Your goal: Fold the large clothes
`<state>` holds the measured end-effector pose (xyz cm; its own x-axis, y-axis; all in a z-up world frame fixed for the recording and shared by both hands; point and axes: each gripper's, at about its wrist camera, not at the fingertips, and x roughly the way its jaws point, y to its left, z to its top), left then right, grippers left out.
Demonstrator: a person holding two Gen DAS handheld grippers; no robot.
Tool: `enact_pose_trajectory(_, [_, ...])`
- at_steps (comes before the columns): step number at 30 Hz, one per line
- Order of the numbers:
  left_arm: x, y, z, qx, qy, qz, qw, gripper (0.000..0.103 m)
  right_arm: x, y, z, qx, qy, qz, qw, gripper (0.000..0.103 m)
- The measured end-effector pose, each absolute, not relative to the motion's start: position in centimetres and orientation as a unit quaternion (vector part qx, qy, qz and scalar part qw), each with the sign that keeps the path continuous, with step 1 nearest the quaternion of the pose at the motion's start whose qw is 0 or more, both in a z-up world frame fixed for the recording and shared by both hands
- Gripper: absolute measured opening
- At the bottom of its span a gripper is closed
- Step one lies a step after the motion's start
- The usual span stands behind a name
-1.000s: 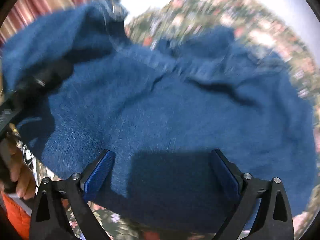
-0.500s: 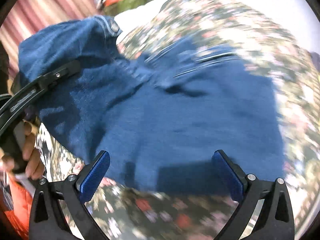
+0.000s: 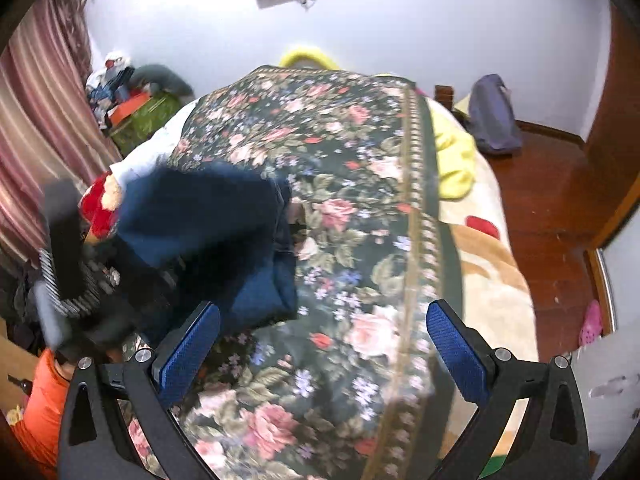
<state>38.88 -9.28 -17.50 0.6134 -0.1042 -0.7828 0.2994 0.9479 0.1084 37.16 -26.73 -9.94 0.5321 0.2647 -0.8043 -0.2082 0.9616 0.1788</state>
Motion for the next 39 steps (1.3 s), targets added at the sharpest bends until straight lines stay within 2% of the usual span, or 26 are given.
enact_pose_trajectory(3, [37.6, -9.4, -18.5, 0.136, 0.429, -0.123, 0.885, 0.046, 36.7, -27.4, -10.0, 0.034, 0.465, 0.132, 0.875, 0.103])
enact_pose_trajectory(5, [36.9, -8.8, -18.5, 0.121, 0.441, -0.152, 0.876, 0.057, 36.4, -27.4, -10.1, 0.034, 0.468, 0.137, 0.872, 0.103])
enact_pose_trajectory(7, [36.3, -8.3, -18.3, 0.12, 0.443, -0.163, 0.873, 0.063, 36.4, -26.9, -10.3, 0.031, 0.468, 0.143, 0.871, 0.103])
enact_pose_trajectory(12, [33.8, -5.5, -16.3, 0.064, 0.452, -0.177, 0.872, 0.065, 36.9, -24.5, -9.7, 0.038, 0.458, 0.179, 0.87, 0.103])
enact_pose_trajectory(15, [32.0, -2.7, -14.0, 0.035, 0.431, -0.146, 0.89, 0.066, 37.5, -22.3, -8.7, 0.035, 0.447, 0.198, 0.872, 0.103])
enact_pose_trajectory(20, [30.6, 3.0, -11.5, 0.013, 0.383, -0.077, 0.92, 0.087, 38.9, -17.8, -8.2, 0.019, 0.443, 0.231, 0.866, 0.103])
enact_pose_trajectory(26, [33.2, 6.9, -14.3, -0.021, 0.426, -0.033, 0.904, 0.088, 40.8, -12.4, -11.0, -0.035, 0.471, 0.25, 0.845, 0.103])
enact_pose_trajectory(31, [34.5, 6.0, -18.8, -0.019, 0.478, -0.048, 0.877, 0.089, 42.9, -11.8, -16.7, -0.062, 0.524, 0.217, 0.821, 0.103])
enact_pose_trajectory(34, [33.7, 6.1, -19.8, -0.038, 0.473, -0.052, 0.879, 0.096, 43.3, -14.1, -19.4, -0.048, 0.536, 0.216, 0.815, 0.103])
enact_pose_trajectory(39, [32.7, 6.0, -21.0, -0.05, 0.477, -0.062, 0.876, 0.101, 43.2, -18.9, -20.3, 0.017, 0.545, 0.221, 0.809, 0.103])
